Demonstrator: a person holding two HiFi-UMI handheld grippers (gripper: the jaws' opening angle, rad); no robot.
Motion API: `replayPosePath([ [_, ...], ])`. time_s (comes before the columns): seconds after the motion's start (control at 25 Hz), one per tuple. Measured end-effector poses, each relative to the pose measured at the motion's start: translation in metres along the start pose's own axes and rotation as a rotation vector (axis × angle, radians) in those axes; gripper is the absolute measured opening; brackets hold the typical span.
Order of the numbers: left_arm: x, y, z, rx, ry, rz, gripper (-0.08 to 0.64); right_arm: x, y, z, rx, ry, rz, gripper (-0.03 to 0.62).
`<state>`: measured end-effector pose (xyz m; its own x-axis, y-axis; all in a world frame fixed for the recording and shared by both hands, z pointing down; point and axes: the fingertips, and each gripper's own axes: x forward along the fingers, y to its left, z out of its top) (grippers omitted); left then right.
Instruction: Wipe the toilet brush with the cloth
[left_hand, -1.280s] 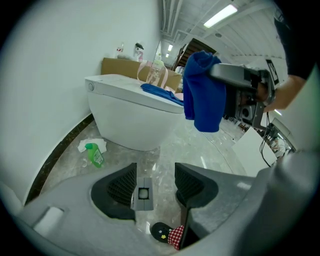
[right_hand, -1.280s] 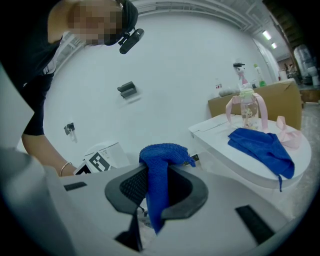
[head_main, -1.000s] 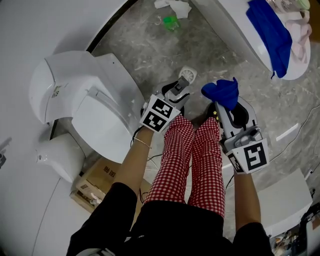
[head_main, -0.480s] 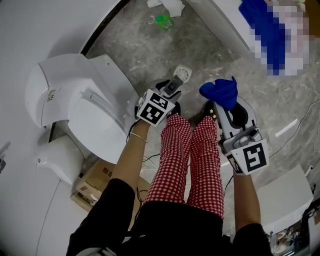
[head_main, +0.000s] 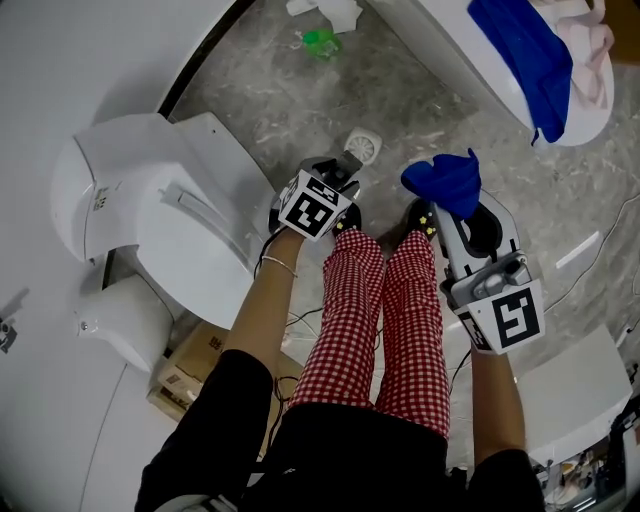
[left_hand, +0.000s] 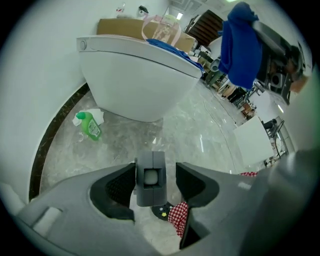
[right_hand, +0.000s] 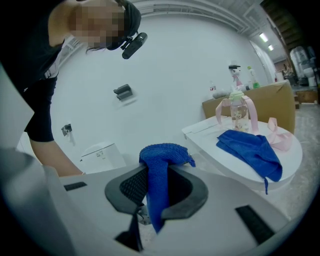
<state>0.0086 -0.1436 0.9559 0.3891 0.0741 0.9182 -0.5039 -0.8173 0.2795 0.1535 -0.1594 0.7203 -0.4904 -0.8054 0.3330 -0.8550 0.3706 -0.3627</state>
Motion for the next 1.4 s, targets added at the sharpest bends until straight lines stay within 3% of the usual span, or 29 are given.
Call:
replayPosePath([
  [0.16, 0.007, 0.0, 0.002, 0.035, 0.02, 0.01, 0.239, -0.004, -0.006, 0.002, 0.005, -0.008, -0.006, 0.071],
  [0.92, 0.039, 0.009, -0.005, -0.003, 0.075, 0.055, 0.239, -0.008, -0.013, -0.006, 0.019, 0.0, -0.015, 0.071],
  [1.4, 0.05, 0.014, -0.02, 0.006, 0.171, 0.074, 0.239, -0.014, 0.004, -0.022, 0.04, 0.033, 0.015, 0.071],
])
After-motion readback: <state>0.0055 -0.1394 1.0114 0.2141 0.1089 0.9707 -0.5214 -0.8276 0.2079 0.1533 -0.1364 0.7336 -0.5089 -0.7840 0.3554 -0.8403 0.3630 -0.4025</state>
